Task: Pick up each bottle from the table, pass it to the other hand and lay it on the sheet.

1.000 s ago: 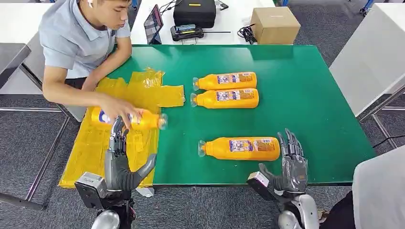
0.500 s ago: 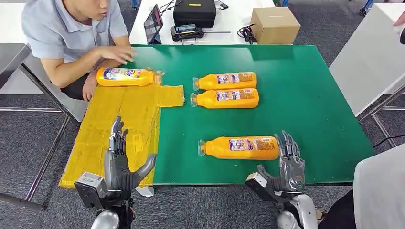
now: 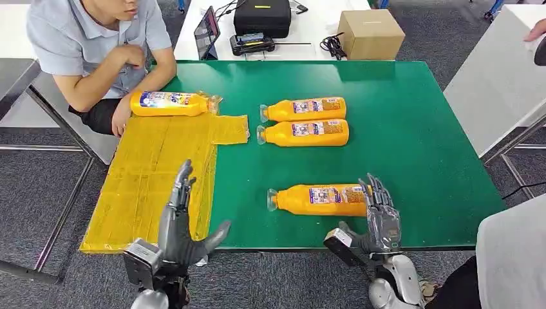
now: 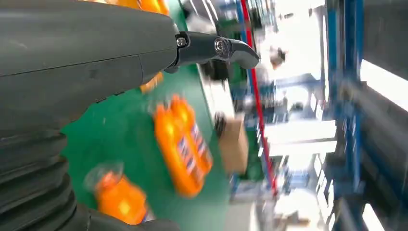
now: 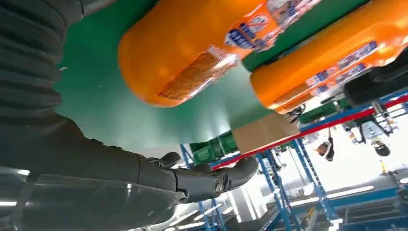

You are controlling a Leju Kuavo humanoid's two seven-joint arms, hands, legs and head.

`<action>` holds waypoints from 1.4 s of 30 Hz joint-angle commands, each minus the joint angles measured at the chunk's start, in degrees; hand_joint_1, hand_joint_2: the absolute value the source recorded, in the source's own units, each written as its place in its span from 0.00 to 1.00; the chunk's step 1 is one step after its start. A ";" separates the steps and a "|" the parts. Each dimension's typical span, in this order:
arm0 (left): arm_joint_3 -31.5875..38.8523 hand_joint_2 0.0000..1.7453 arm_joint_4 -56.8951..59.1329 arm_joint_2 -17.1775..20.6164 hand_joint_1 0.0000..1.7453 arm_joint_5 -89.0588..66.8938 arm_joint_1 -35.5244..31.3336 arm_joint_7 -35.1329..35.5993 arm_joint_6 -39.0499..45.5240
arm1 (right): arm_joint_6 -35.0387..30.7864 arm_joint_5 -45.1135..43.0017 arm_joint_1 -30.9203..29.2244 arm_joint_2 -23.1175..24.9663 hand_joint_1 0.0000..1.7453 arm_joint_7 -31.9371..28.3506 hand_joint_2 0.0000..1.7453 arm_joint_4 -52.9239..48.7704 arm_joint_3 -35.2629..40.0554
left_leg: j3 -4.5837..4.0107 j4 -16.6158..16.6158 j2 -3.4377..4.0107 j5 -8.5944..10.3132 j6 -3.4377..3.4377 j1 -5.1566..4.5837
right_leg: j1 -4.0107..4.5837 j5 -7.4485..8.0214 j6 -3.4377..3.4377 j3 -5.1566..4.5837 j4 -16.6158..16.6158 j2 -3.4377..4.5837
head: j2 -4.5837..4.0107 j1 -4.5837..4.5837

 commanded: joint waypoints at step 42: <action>-2.65 1.00 3.23 0.51 0.00 -4.92 -2.18 8.11 -4.24 | 7.81 26.55 -15.29 1.00 0.00 26.37 1.00 14.15 20.81 | 0.21 -0.01 0.15 -0.03 -0.09 0.05 | 0.06 -0.02 -0.09 0.16 -0.02 0.06 | 0.00 0.00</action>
